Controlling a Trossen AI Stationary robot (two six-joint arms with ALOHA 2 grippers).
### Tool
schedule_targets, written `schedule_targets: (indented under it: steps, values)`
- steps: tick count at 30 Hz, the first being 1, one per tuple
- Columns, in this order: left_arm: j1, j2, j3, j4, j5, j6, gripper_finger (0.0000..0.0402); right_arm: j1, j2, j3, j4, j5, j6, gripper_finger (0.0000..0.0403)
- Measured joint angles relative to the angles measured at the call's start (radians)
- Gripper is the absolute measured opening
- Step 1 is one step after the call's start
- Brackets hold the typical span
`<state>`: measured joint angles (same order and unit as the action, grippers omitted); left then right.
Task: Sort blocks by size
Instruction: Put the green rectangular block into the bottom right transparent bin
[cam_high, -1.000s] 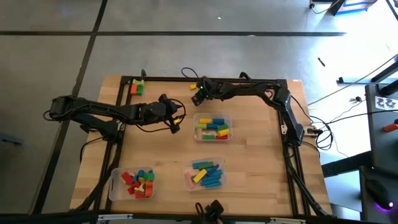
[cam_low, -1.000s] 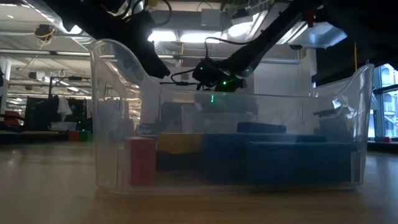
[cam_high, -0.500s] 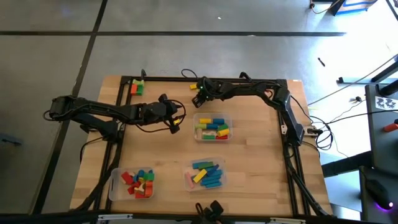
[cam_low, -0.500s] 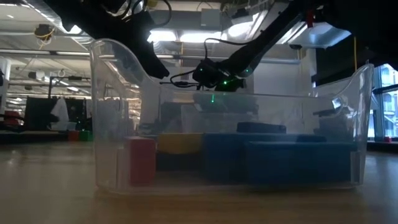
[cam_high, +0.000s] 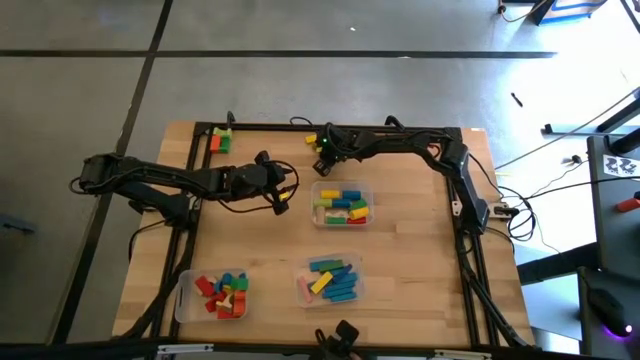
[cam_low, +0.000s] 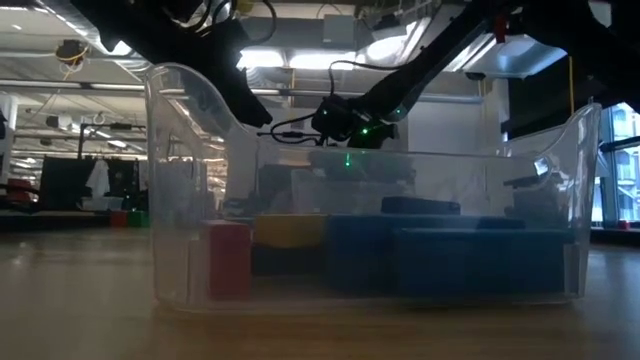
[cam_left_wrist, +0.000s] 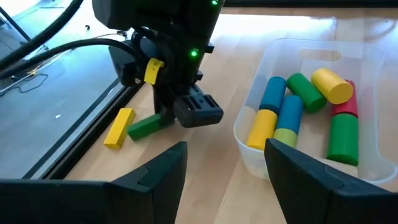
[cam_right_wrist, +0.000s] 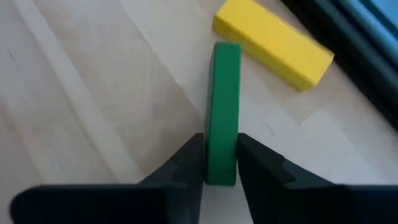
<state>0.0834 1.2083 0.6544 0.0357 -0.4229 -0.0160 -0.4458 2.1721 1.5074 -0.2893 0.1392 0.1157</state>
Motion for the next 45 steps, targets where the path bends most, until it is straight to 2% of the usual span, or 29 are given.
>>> schedule_targets:
  steps: [8,13,18,24,37,45]
  values:
    - [0.0,0.0,0.0,0.001,0.0,0.024,0.021,0.0,-0.011,0.0,-0.025,0.008,-0.095,0.0067]
    - [0.0,0.0,0.0,0.002,0.0,0.024,0.021,0.0,-0.025,0.0,-0.046,0.007,-0.13,0.0062]
    - [0.0,0.0,0.0,0.002,0.0,0.024,0.021,0.005,-0.079,0.0,-0.068,-0.001,-0.147,0.0061]
    - [0.0,0.0,0.0,-0.002,0.0,0.026,0.021,0.038,-0.164,0.0,-0.172,-0.022,-0.147,0.0059]
    - [-0.02,0.0,-0.001,-0.037,0.0,0.058,0.021,0.323,-0.413,0.0,-0.417,-0.059,-0.109,0.0058]
    - [-0.02,0.0,-0.001,-0.053,0.0,0.056,0.021,0.56,-0.474,0.0,-0.478,-0.124,-0.069,0.0058]
